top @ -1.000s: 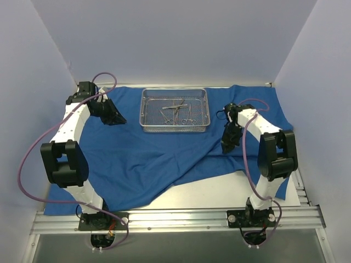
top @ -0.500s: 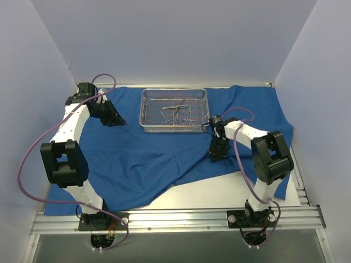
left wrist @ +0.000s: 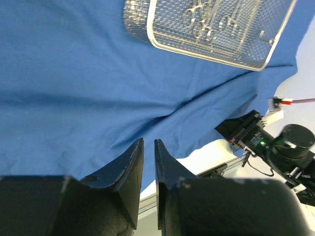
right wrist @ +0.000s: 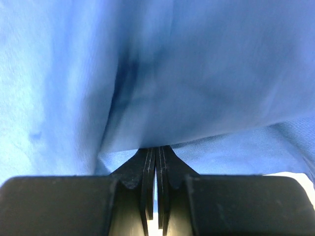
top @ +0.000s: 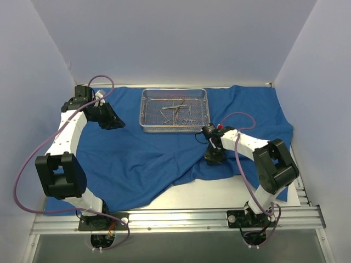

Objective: Open and lay out the surgical kit
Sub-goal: Smooth out the surgical kit at the center of the board.

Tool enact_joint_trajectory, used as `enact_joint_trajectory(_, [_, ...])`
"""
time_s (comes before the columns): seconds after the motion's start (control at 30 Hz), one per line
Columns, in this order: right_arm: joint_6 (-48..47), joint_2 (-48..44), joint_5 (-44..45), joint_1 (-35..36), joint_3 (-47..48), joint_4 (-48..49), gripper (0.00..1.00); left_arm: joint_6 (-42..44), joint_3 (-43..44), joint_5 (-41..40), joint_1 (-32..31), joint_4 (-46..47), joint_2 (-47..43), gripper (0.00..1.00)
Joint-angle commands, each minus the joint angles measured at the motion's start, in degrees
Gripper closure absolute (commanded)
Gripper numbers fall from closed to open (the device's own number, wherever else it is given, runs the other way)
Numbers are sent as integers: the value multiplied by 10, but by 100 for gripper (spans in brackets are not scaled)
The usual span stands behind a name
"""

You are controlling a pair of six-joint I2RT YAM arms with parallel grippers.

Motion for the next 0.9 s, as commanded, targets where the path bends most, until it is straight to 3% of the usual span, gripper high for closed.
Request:
enact_joint_trajectory(0.0, [44,32,-10,33,-48,-108,100,5,-2,8,5,14,-49,76])
enact_joint_trajectory(0.3, [141,-43,-72,136,-146,-173,100,17,-23,18,7,6,-88,76])
enact_joint_trajectory(0.53, [200,-234,-49,128,-195,-285,100,22,-46,23,6,-4,-118,76])
enact_joint_trajectory(0.63, [198,-293,-36,104,-178,-276,98,25,-43,24,7,-13,-124,76])
enact_joint_trajectory(0.8, [123,-230,25,78,-66,-269,92,25,-38,22,7,-14,-120,76])
enact_joint_trajectory(0.87, [78,-175,47,12,-35,-267,92,24,-39,24,8,-12,-118,76])
